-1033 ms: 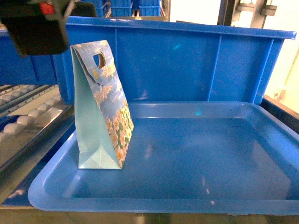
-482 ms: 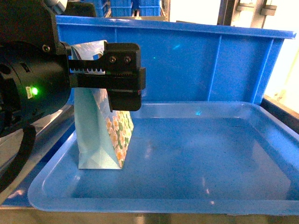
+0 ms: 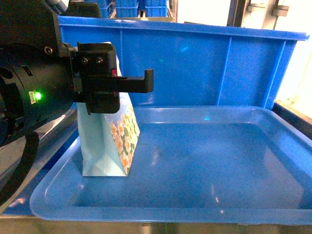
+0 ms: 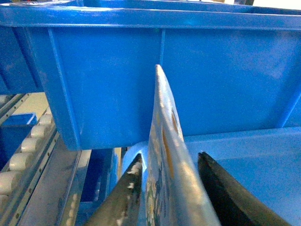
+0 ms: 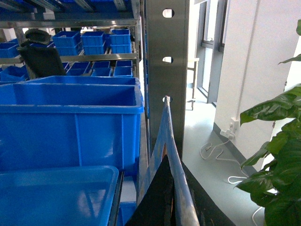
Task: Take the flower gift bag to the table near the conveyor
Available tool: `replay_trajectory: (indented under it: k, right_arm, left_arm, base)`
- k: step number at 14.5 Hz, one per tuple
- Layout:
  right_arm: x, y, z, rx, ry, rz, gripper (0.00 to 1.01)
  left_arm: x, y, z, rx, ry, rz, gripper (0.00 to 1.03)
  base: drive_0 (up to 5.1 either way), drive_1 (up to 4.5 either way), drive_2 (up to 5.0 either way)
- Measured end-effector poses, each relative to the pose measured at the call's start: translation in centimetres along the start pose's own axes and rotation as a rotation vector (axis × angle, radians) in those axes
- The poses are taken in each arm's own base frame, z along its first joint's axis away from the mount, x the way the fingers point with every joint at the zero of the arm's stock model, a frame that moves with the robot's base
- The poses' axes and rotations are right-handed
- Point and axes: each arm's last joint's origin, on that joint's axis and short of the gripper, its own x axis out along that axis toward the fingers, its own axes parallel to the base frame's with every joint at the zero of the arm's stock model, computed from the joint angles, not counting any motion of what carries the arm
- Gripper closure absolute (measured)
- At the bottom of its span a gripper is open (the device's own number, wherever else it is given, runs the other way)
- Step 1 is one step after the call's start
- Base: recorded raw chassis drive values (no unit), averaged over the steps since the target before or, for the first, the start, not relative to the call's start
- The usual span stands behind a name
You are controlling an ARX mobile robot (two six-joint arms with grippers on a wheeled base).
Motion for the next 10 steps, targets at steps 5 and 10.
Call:
replay_trajectory:
  k: [5, 10]
  right_arm:
    - [0.0, 0.0, 0.0, 0.000, 0.000, 0.000, 0.99]
    - [0.0, 0.0, 0.0, 0.000, 0.000, 0.000, 0.99]
  left_arm:
    - [-1.3, 0.5, 0.0, 0.029, -0.029, 0.036, 1.01]
    - [-4.6, 3.2, 3.1, 0.004, -0.182, 0.103, 1.01]
  base:
    - [0.0, 0.00, 0.0]
    - [0.0, 0.00, 0.0]
